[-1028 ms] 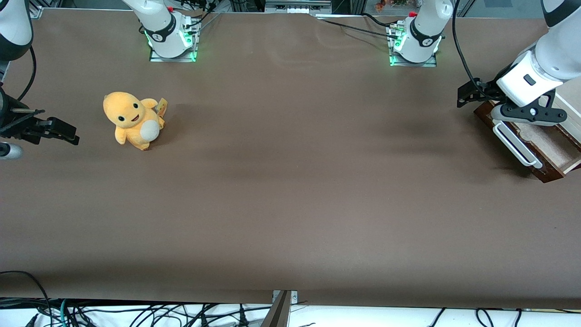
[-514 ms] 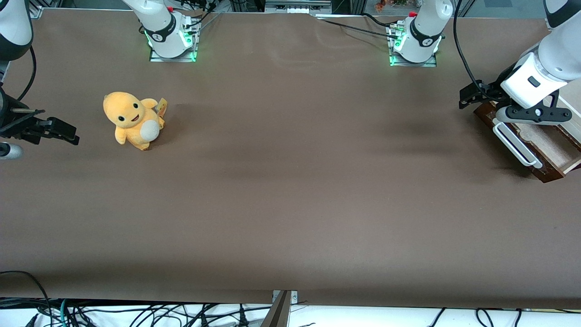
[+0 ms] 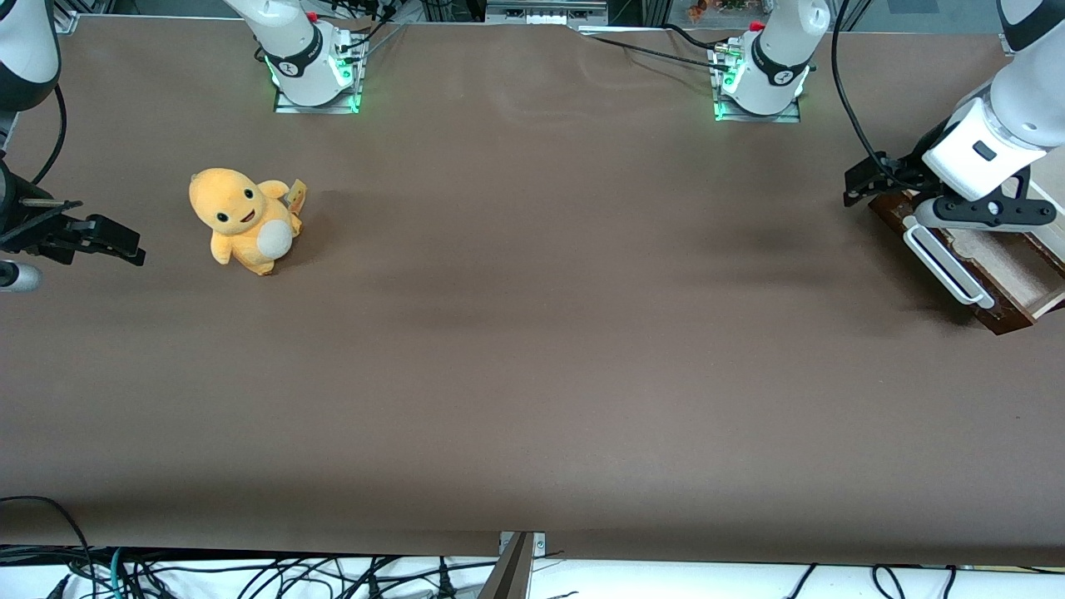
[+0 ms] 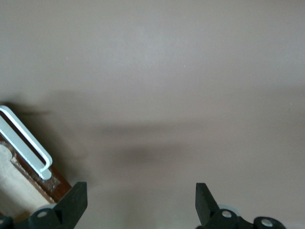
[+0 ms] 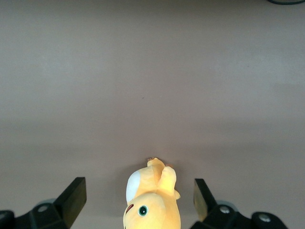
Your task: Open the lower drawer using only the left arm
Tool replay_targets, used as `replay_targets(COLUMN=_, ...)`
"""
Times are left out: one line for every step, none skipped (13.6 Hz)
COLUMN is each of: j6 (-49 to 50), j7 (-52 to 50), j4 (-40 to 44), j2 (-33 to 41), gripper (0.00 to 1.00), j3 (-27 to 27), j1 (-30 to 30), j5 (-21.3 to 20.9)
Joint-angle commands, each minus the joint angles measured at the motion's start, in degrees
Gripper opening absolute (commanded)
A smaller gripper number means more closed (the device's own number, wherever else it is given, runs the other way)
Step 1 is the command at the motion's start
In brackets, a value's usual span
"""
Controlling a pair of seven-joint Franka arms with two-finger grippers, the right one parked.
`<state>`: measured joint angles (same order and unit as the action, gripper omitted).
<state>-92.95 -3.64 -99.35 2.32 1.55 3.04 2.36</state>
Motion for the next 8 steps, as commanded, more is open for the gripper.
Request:
replay_targets(j6=-1.53, j7=-0.67, j4=-1.81, j2=1.63, gripper=1.0, j3=0.03, j1=-0.05, j5=-1.57)
replay_targets(j6=-1.62, j7=-0.58, j4=-1.73, j2=1.55, gripper=1.0, j3=-0.05, j1=-0.05, j5=-1.57)
replay_targets(j6=-1.62, j7=-0.5, j4=-1.73, j2=1.55, gripper=1.0, j3=-0.05, j1=-0.05, j5=-1.92)
replay_targets(j6=-1.62, j7=-0.41, j4=-1.73, j2=1.64, gripper=1.0, j3=-0.05, j1=0.04, j5=-3.05)
replay_targets(j6=-1.62, j7=-0.32, j4=-1.73, j2=1.64, gripper=1.0, j3=0.03, j1=0.12, j5=-3.67)
replay_targets(j6=-1.54, j7=-0.32, j4=-1.73, j2=1.72, gripper=1.0, j3=0.12, j1=0.04, j5=-3.68)
replay_targets(j6=-1.53, j7=-0.15, j4=-1.73, j2=1.72, gripper=1.0, j3=0.12, j1=0.04, j5=-3.68)
replay_targets(j6=-1.53, j7=-0.32, j4=-1.73, j2=1.72, gripper=1.0, j3=0.12, j1=0.04, j5=-3.68)
